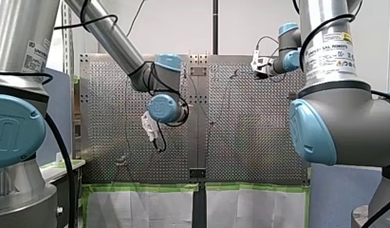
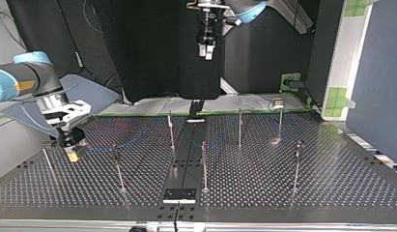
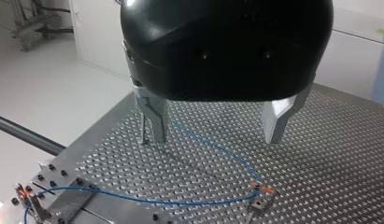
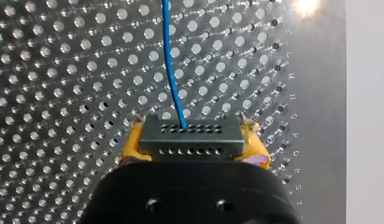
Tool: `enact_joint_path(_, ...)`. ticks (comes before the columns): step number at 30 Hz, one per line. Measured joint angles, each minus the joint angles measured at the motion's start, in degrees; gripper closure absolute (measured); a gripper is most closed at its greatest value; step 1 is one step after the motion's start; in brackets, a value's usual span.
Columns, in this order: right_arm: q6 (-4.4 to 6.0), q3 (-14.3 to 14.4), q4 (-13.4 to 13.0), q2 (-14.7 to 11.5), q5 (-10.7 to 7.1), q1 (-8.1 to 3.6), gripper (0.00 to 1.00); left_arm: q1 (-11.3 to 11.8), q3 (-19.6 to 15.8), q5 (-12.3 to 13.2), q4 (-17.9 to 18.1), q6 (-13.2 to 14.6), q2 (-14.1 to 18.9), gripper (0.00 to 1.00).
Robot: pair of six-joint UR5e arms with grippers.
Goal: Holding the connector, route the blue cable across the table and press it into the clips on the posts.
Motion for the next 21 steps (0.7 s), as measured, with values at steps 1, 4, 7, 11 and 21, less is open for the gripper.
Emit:
enact_joint_path(1,0.00,0.0,0.0,0.0,0.07,-0.03,1.00,0.0,-0.4,0.0,0.0,0.0,0.0,0.00)
enact_joint_path(4,0.00,0.0,0.0,0.0,0.43,-0.11,1.00,0.1,-2.0,0.6,0.4,0.4,0.0,0.00)
enact_joint_path(7,0.00,0.0,0.0,0.0,0.86,-0.12,1.00,0.3,-3.7,1.8,1.0,0.8,0.0,0.00)
enact_joint_path(11,0.00,0.0,0.2,0.0,1.07,-0.13,1.00,0.6,-5.7,2.7,1.6,1.5,0.0,0.00)
enact_joint_path(21,0.00,0.0,0.4,0.0,1.11,0.08,1.00,1.0,-7.5,3.1,2.6,2.2,0.0,0.00)
